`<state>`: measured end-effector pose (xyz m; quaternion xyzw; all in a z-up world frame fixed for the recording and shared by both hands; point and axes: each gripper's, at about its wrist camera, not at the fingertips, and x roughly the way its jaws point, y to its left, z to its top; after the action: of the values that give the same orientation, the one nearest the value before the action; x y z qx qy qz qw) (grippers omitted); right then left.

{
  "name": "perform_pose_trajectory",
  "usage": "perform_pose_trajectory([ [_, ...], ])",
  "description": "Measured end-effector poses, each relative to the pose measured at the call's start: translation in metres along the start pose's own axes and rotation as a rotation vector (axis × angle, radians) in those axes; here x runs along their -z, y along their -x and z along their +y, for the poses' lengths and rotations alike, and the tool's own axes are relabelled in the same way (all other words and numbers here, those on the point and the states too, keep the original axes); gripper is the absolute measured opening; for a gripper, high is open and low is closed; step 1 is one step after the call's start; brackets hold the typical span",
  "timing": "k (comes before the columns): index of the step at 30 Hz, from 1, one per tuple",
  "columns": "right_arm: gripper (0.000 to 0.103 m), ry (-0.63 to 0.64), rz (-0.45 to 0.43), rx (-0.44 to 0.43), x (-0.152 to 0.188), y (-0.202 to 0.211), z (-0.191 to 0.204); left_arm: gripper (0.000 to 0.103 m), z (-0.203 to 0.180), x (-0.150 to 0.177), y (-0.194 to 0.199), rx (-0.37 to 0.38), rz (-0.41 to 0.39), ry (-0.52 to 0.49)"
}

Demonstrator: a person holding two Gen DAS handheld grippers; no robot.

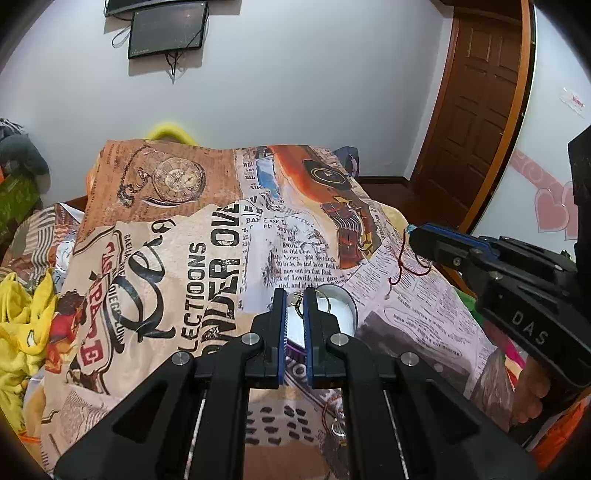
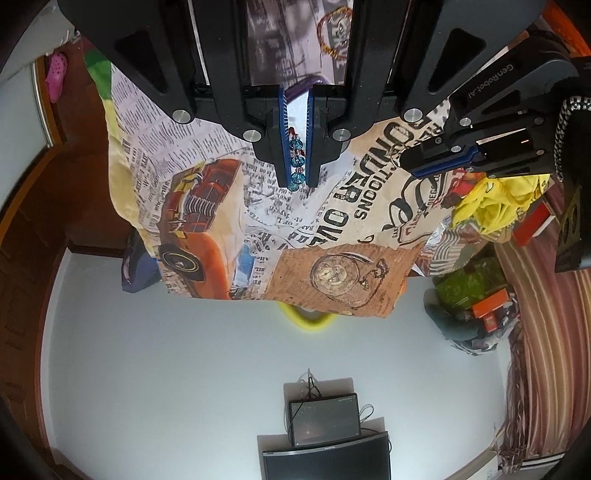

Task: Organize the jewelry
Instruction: 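Carry the beaded bracelet and gold ring into the heart tin and open both tools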

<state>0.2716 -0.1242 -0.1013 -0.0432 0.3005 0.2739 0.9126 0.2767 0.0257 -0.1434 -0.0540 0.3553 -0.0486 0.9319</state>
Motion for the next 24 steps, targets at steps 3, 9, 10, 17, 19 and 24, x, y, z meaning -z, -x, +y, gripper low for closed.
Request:
perform_pose_trajectory([
  [3, 0.007, 0.002, 0.014, -0.008, -0.001, -0.009, -0.003, 0.007, 0.002, -0.003, -0.011, 0.004, 0.016, -0.002],
  [9, 0.007, 0.004, 0.063, -0.024, 0.002, -0.030, -0.007, 0.007, 0.003, -0.002, -0.035, 0.019, 0.068, -0.011],
  [10, 0.007, 0.008, 0.073, -0.029, 0.003, -0.034, -0.007, 0.007, 0.003, -0.001, -0.040, 0.022, 0.078, -0.012],
  [17, 0.007, 0.011, 0.164, -0.060, 0.013, -0.063, -0.012, 0.007, 0.003, 0.006, -0.070, 0.045, 0.157, -0.022],
  [19, 0.007, 0.010, 0.186, -0.058, 0.016, -0.070, -0.014, 0.007, 0.003, 0.007, -0.077, 0.048, 0.173, -0.024],
  [24, 0.007, 0.020, 0.235, -0.058, 0.022, -0.083, -0.018, 0.007, 0.002, 0.010, -0.091, 0.059, 0.213, -0.034],
])
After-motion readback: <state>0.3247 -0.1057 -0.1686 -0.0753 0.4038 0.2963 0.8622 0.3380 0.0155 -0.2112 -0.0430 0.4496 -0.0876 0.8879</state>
